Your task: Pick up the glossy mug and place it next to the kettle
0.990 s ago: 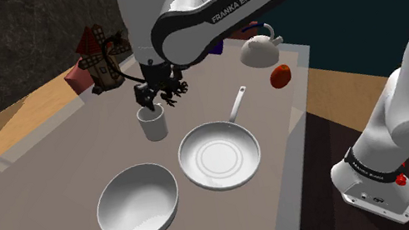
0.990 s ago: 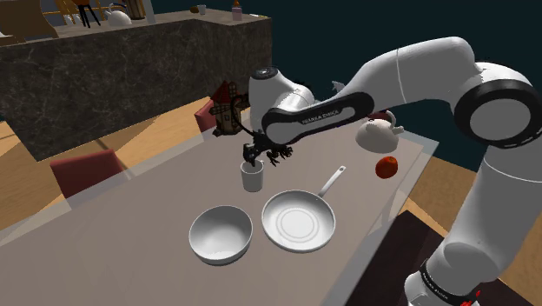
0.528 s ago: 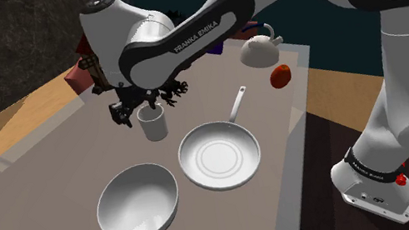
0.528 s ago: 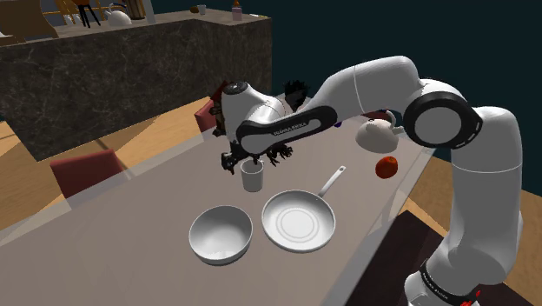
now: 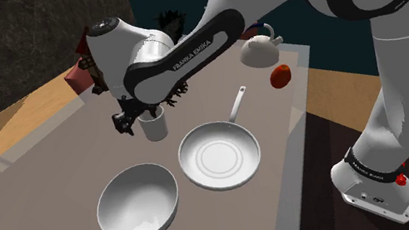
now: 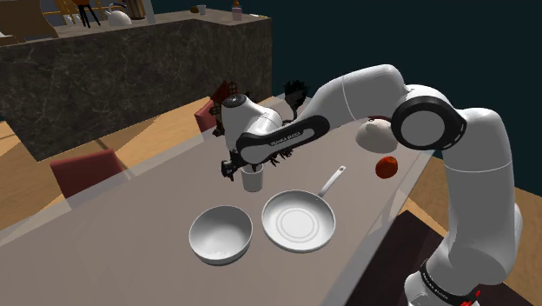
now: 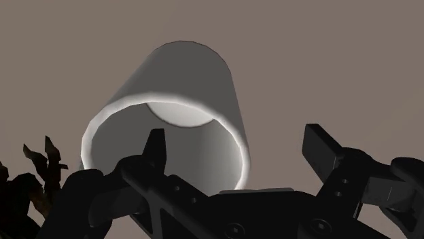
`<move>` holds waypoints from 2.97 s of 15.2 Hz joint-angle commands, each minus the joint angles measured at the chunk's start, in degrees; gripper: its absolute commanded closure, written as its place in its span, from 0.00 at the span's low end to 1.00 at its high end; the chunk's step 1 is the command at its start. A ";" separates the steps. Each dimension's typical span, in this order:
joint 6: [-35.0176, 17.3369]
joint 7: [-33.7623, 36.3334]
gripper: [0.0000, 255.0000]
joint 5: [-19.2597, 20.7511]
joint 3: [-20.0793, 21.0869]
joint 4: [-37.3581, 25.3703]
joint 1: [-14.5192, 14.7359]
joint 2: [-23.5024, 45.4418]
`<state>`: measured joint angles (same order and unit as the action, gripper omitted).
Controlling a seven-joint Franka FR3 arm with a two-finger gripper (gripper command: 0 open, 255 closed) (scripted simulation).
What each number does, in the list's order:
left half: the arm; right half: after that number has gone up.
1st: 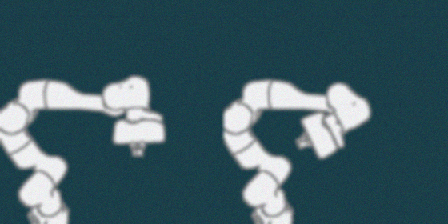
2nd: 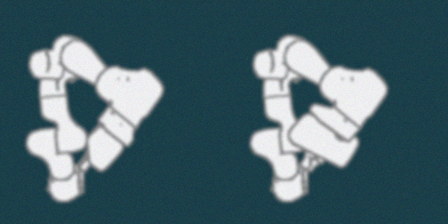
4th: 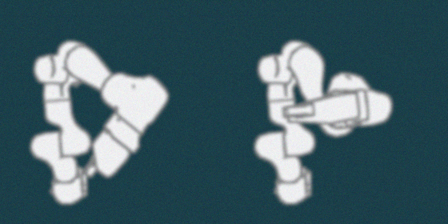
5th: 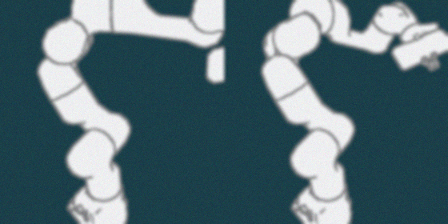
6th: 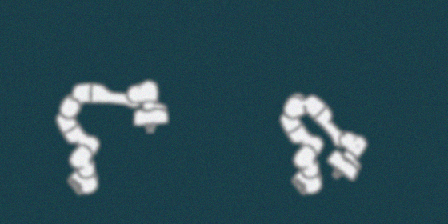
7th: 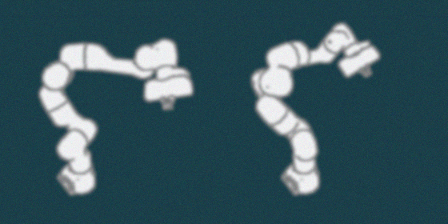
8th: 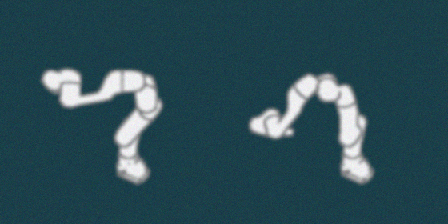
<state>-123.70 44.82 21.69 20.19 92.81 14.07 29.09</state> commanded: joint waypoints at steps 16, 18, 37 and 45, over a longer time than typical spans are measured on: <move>-0.36 0.10 1.00 0.15 -0.09 0.06 0.03 0.30; 0.20 -0.10 1.00 -0.05 0.02 -0.21 -0.02 -0.03; 12.22 -3.46 1.00 -3.07 1.44 -8.45 -0.16 -4.37; 17.96 -4.65 1.00 -3.70 1.74 -13.85 0.27 -4.88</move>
<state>-106.46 40.28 18.04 21.89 79.64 14.26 24.27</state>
